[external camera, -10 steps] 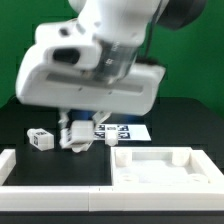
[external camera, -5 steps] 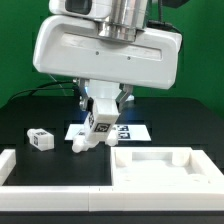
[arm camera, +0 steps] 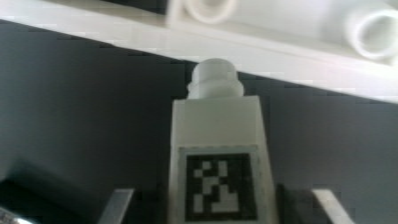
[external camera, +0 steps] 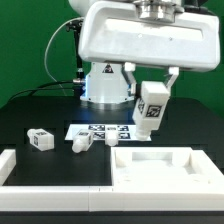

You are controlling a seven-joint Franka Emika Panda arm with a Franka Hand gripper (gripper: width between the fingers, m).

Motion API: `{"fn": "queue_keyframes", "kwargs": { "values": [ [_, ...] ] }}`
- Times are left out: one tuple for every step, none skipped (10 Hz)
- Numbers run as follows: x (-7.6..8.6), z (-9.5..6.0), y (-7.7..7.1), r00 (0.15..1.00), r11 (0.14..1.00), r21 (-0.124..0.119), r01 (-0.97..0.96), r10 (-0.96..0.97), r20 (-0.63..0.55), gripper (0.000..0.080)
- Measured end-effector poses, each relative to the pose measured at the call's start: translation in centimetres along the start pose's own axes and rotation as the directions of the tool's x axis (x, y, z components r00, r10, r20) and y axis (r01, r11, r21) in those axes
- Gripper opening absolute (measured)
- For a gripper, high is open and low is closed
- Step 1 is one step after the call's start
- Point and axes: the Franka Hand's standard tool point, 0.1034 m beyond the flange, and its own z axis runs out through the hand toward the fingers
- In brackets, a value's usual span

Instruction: Assemble one leg

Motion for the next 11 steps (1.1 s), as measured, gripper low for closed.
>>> {"fn": "queue_keyframes", "kwargs": {
  "values": [
    [-0.6,0.2,-0.1,0.999,1.000,0.003,-0.013,0.013,-0.030,0.0287],
    [-0.4,0.3,0.2,0.998,1.000,-0.008,-0.002,0.002,-0.066,0.0287],
    [-0.5,0.4,0.2,0.998,1.000,-0.007,-0.002,0.001,-0.063,0.0287],
    [-0.5,0.4,0.1,0.998,1.000,-0.007,-0.002,0.001,-0.063,0.0287],
    [-0.5,0.4,-0.3,0.997,1.000,-0.001,-0.026,0.026,-0.068,0.0287],
    [-0.9,0.4,-1.9,0.992,0.996,0.026,-0.085,0.087,-0.088,0.0287],
    [-1.2,0.5,-3.5,0.985,0.990,0.053,-0.128,0.133,-0.112,0.0287],
    [-1.1,0.8,-5.8,0.973,0.985,0.074,-0.159,0.169,-0.158,0.0287],
    [-1.3,1.3,-8.1,0.967,0.982,0.090,-0.168,0.182,-0.179,0.0287],
    [-1.4,1.4,-7.8,0.972,0.986,0.083,-0.145,0.157,-0.173,0.0287],
    [-1.4,1.4,-7.6,0.972,0.986,0.082,-0.148,0.160,-0.173,0.0287]
  ]
}}
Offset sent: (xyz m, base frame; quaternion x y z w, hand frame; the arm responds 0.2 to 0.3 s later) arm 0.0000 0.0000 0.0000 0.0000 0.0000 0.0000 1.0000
